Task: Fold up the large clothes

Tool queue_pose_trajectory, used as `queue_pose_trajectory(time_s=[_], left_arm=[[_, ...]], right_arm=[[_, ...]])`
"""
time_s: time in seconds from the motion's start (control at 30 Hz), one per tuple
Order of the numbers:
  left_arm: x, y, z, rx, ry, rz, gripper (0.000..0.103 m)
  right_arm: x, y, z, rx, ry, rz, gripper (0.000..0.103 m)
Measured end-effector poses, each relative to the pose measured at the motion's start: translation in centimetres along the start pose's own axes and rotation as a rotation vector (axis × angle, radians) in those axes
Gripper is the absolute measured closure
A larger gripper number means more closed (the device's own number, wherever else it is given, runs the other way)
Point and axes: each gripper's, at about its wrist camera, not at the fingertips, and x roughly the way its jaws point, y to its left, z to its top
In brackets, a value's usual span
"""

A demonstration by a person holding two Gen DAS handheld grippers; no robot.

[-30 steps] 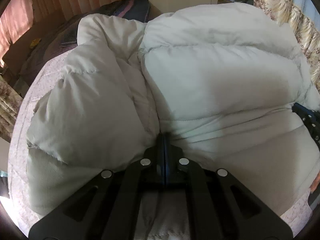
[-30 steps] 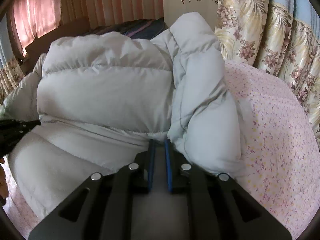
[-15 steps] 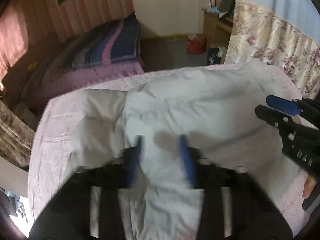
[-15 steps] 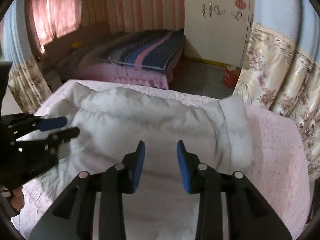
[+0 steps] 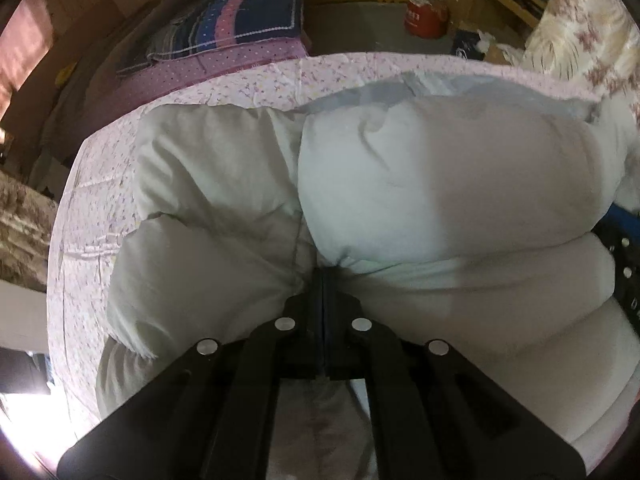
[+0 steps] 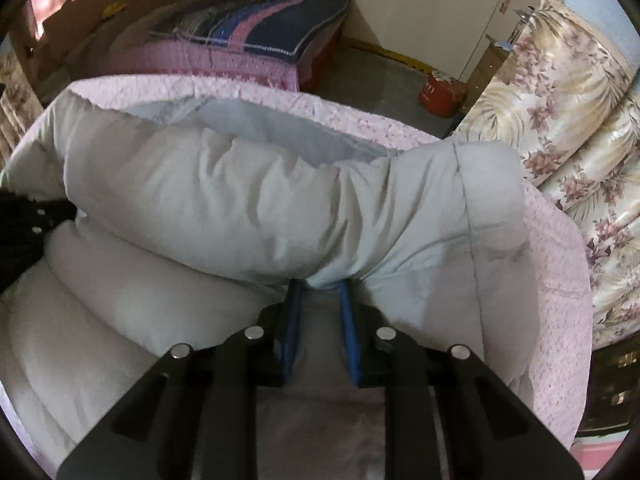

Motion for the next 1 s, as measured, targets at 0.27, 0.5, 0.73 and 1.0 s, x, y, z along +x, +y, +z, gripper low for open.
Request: queue_pose_trajectory(time_s=[0.27,0.5,0.73,1.0], left_arm=[[0.2,1.1,-0.5,0.038,-0.012,0.011,0.102],[-7.5,0.1,-5.0,0.148,-0.250,-0.025,0.050],[-10.0,1.4,-12.9,0.092,-0.368,-0.024,0.039],[-5.2,4.3,-13.3,-0.007,-0.298,-0.096,0.054]], right_arm=[[0.4,-1.0,-0.4,0.011,0.026,0.019,0.085],[-8.7,-2.3,-4.4,0.010,-0.264,0.194,0.075],[-10.1,-2.5,-12.3,-0.054,-0.354,0.099,0.056],[-6.0,-5.0,-13.3,-0.030,-0.265,0.040,0.065]])
